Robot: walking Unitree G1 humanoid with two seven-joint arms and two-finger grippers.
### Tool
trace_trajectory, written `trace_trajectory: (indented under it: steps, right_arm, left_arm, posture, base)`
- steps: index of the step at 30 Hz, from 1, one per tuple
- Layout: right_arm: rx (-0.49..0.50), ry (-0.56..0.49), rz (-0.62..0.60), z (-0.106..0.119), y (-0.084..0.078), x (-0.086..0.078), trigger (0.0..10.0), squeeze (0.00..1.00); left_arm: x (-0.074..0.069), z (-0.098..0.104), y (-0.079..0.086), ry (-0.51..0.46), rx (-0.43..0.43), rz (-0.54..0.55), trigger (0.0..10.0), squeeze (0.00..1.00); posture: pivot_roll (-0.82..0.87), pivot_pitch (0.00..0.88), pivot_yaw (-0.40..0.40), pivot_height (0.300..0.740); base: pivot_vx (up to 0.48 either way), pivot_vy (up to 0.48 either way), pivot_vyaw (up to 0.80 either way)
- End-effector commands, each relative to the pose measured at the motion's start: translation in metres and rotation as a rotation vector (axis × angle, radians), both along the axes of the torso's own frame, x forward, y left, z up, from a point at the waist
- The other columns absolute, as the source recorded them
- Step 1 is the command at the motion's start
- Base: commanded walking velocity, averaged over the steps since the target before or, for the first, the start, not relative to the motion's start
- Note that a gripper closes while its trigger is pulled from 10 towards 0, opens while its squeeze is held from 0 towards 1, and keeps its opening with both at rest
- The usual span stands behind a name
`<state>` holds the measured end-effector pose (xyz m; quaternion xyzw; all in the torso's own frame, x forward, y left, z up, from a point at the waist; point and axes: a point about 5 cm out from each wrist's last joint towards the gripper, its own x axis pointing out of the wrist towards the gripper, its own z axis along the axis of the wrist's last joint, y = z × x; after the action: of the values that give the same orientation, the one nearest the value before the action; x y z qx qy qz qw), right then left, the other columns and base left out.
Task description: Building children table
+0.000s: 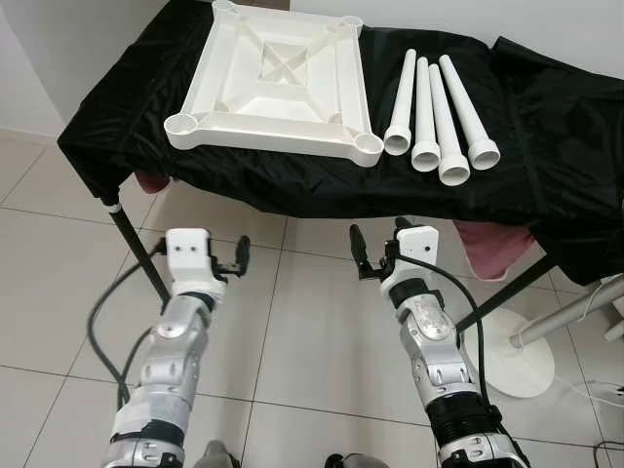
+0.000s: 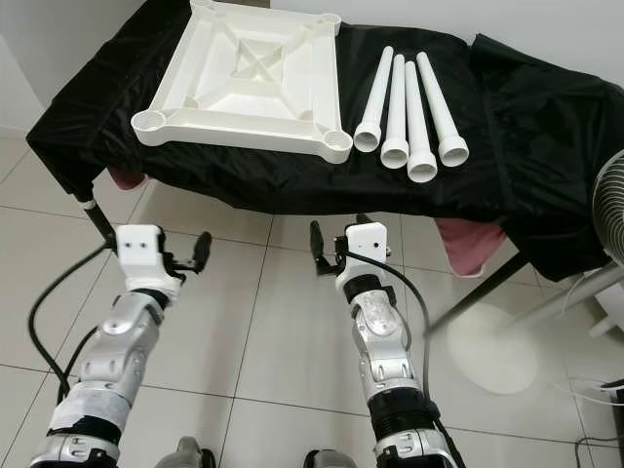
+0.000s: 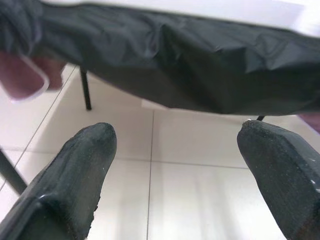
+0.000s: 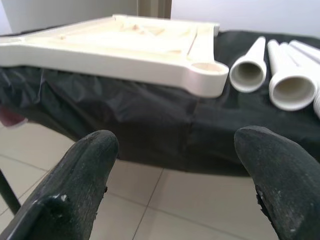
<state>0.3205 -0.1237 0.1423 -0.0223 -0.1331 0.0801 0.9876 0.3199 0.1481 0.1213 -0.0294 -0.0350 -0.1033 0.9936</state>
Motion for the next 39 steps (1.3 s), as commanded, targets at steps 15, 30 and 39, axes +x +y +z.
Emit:
trace_trajectory:
  steps: [15, 30, 39]
  right_arm:
    - [-0.058, -0.041, -0.025, 0.010, -0.008, 0.000, 10.0, 0.00]
    - [-0.067, -0.039, -0.072, 0.008, -0.023, 0.002, 10.0, 0.00]
    - [-0.057, -0.008, -0.107, -0.004, -0.028, -0.002, 10.0, 0.00]
  left_arm:
    - [-0.001, 0.009, 0.011, -0.010, 0.018, -0.012, 10.0, 0.00]
    - [0.002, 0.029, 0.009, -0.084, 0.010, -0.027, 10.0, 0.00]
    - [0.004, 0.019, 0.007, -0.055, 0.033, -0.039, 10.0, 0.00]
  posture:
    - [0.07, 0.067, -0.068, 0.740]
    - [0.09, 0.043, -0.065, 0.740]
    - [0.07, 0.043, -0.024, 0.740]
  base:
    - [0.000, 0.000, 0.00]
    - [0.122, 0.000, 0.00]
    - [0.000, 0.000, 0.00]
